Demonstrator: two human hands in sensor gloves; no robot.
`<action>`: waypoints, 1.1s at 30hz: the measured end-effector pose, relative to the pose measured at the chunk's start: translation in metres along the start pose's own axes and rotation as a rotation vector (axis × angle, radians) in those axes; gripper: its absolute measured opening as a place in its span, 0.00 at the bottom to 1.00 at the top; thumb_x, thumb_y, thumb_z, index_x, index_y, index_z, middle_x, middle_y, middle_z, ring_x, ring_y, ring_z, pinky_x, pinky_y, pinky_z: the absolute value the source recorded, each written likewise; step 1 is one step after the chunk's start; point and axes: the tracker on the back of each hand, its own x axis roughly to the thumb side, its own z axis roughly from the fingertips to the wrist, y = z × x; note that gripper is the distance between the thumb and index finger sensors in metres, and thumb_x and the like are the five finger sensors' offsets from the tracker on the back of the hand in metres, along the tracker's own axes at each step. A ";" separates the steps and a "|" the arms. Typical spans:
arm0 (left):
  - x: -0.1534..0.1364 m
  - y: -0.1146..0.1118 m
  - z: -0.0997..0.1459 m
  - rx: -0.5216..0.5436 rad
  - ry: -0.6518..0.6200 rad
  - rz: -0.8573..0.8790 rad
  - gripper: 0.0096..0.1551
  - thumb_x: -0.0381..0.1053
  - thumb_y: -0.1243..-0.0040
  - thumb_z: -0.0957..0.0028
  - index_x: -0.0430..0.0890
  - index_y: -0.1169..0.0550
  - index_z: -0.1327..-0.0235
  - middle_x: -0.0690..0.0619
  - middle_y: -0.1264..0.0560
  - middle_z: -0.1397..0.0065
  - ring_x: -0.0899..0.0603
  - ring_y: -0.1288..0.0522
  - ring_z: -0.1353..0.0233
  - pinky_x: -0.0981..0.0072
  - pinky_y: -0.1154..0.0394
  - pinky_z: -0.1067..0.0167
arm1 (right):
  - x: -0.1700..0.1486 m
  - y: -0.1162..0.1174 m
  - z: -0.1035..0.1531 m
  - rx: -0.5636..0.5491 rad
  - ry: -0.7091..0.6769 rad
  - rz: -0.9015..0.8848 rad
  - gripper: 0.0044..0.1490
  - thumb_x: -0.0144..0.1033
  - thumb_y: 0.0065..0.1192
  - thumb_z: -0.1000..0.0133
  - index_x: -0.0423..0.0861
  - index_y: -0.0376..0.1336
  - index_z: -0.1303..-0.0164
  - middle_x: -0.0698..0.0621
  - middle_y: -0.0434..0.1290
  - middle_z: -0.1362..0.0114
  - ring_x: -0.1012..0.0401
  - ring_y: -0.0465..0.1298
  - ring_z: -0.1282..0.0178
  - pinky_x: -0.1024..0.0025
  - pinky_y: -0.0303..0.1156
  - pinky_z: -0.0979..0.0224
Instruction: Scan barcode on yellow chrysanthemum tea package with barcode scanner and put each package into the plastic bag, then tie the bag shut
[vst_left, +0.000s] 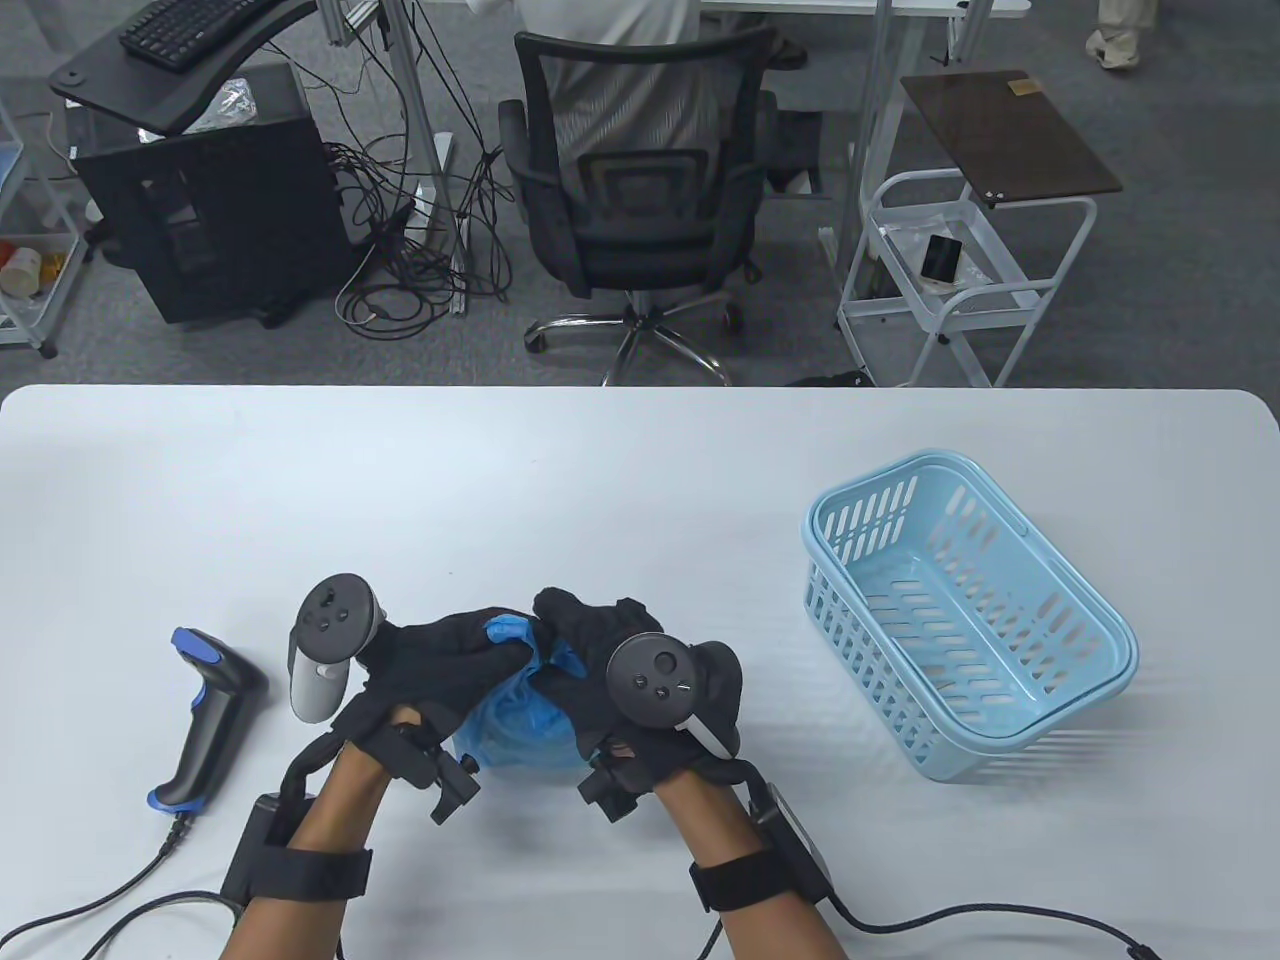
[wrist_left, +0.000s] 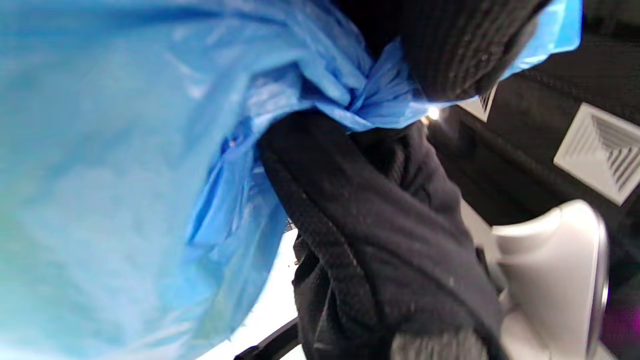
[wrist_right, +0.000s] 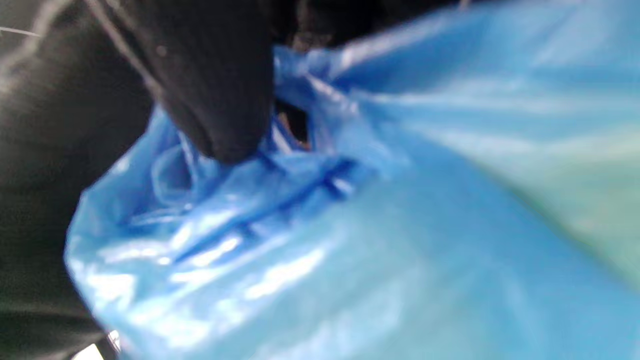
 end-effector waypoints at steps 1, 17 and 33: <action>0.003 -0.001 0.001 0.001 -0.006 -0.028 0.23 0.60 0.34 0.54 0.53 0.16 0.48 0.55 0.22 0.32 0.40 0.22 0.38 0.37 0.33 0.30 | 0.001 0.001 -0.001 -0.009 0.007 0.022 0.44 0.43 0.79 0.59 0.50 0.60 0.34 0.59 0.79 0.46 0.57 0.82 0.44 0.40 0.64 0.25; 0.005 -0.006 0.012 0.263 0.112 -0.279 0.27 0.63 0.44 0.52 0.62 0.23 0.37 0.54 0.13 0.46 0.39 0.11 0.53 0.39 0.28 0.33 | 0.011 0.013 0.003 -0.169 0.011 0.367 0.37 0.58 0.58 0.52 0.47 0.63 0.38 0.62 0.83 0.58 0.59 0.85 0.49 0.41 0.66 0.27; -0.021 -0.002 0.004 -0.109 0.017 0.389 0.25 0.58 0.45 0.47 0.60 0.26 0.36 0.57 0.23 0.26 0.38 0.29 0.21 0.28 0.46 0.26 | -0.036 -0.003 -0.007 0.187 0.159 -0.436 0.59 0.65 0.65 0.58 0.49 0.45 0.24 0.47 0.64 0.23 0.42 0.63 0.22 0.27 0.49 0.24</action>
